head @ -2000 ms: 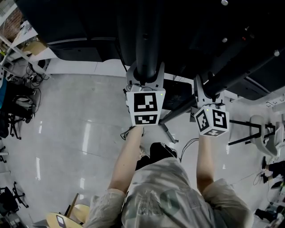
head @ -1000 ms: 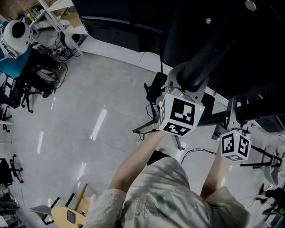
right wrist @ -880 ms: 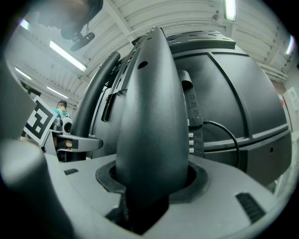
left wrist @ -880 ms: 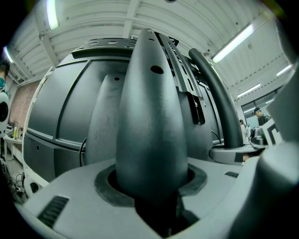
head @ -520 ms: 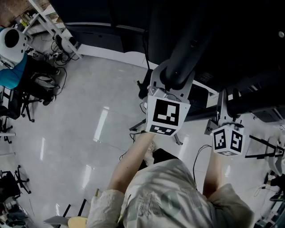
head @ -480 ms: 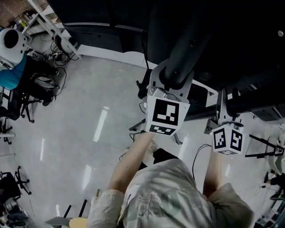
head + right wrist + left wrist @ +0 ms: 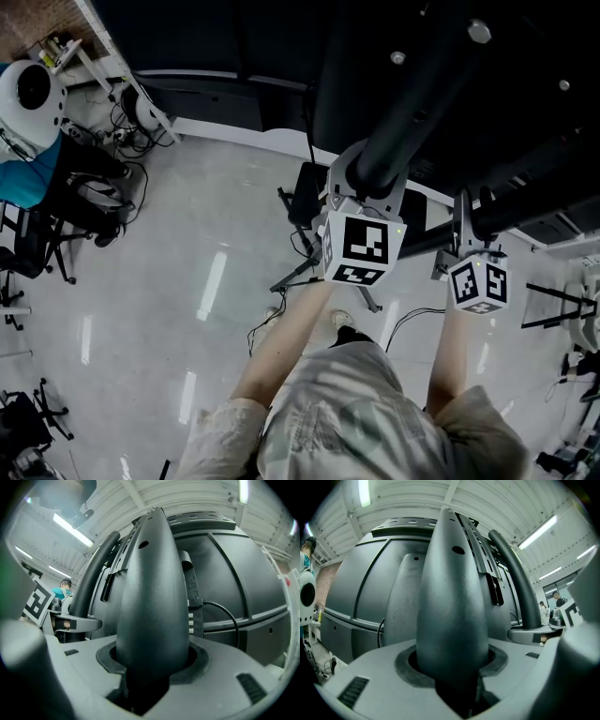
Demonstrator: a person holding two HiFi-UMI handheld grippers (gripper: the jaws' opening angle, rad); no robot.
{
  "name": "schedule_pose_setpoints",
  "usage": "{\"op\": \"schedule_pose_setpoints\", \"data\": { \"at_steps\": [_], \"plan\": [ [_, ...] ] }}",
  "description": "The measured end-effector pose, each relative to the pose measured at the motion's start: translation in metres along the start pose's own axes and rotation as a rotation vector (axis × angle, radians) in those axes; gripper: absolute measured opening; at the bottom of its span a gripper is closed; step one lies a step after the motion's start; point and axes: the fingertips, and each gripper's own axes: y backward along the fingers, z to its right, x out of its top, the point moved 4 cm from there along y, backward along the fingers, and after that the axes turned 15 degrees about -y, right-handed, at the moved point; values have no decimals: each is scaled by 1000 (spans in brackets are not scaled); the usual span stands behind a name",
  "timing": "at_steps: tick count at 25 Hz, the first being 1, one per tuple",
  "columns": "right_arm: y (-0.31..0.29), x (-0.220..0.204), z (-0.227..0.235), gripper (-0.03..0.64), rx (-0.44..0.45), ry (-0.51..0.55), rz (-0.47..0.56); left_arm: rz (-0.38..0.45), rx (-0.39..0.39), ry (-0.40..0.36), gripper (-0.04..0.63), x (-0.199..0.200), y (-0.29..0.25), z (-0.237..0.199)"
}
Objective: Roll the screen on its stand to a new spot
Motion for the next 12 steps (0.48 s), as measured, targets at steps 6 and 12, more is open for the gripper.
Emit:
{"op": "schedule_pose_setpoints", "data": {
  "at_steps": [6,12],
  "plan": [
    [-11,-16,-77,209,9,5,5,-7,-17,2,216,-15,39,-66],
    [-30,-40,-158,209,27,0,7,8,3,-3,215,-31,79,-142]
  ]
}}
